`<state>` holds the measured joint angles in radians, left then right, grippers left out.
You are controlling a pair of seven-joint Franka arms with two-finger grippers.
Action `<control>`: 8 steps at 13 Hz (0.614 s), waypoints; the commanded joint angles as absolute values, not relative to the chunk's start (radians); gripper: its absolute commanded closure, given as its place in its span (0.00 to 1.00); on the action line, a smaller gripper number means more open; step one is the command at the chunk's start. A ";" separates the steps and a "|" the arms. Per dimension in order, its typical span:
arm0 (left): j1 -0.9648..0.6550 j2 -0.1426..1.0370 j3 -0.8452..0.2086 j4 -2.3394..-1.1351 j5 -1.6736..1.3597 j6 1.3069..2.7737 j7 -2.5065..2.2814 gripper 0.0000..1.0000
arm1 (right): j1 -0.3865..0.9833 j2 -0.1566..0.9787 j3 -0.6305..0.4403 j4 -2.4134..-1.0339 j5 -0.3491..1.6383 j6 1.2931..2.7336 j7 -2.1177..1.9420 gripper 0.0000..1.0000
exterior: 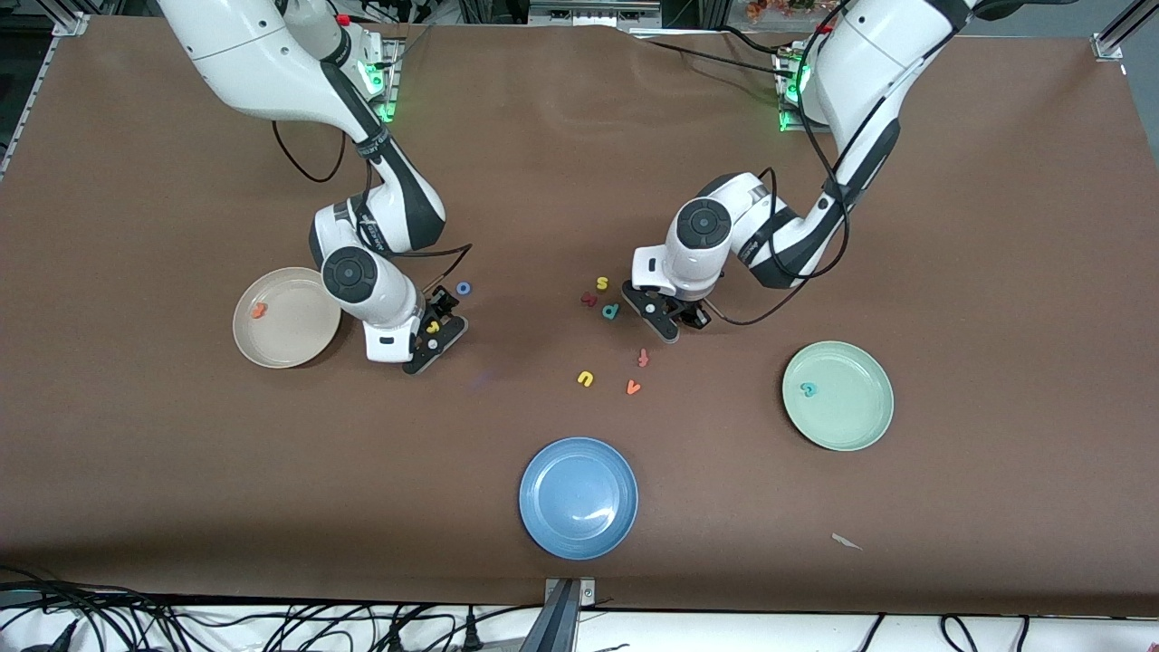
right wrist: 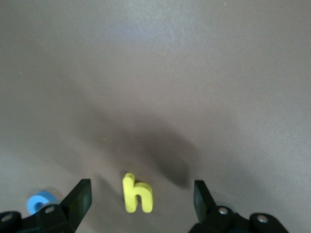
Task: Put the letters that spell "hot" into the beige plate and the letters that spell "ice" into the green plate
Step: 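Drop the h on the white plate while the left gripper drops the l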
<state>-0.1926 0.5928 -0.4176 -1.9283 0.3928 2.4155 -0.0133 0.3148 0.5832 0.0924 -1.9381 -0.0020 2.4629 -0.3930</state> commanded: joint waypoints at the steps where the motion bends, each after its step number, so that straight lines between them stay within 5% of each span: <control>1: -0.153 0.509 -0.434 -1.930 0.410 2.346 -0.026 1.00 | 0.311 0.572 0.095 -2.002 0.002 2.517 -0.420 0.06; 5: -0.089 0.485 -0.434 -1.884 0.390 2.241 0.079 1.00 | 0.311 0.572 0.095 -2.002 0.002 2.519 -0.420 0.53; 8: -0.035 0.483 -0.426 -1.871 0.388 2.230 0.228 1.00 | 0.311 0.572 0.094 -2.002 0.002 2.519 -0.420 0.72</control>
<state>-0.0745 0.4950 -0.4194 -1.8795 0.3927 2.2539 0.1304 0.3167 0.5751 0.0940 -1.9767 -0.0024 2.5025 -0.4021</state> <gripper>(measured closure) 0.899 0.599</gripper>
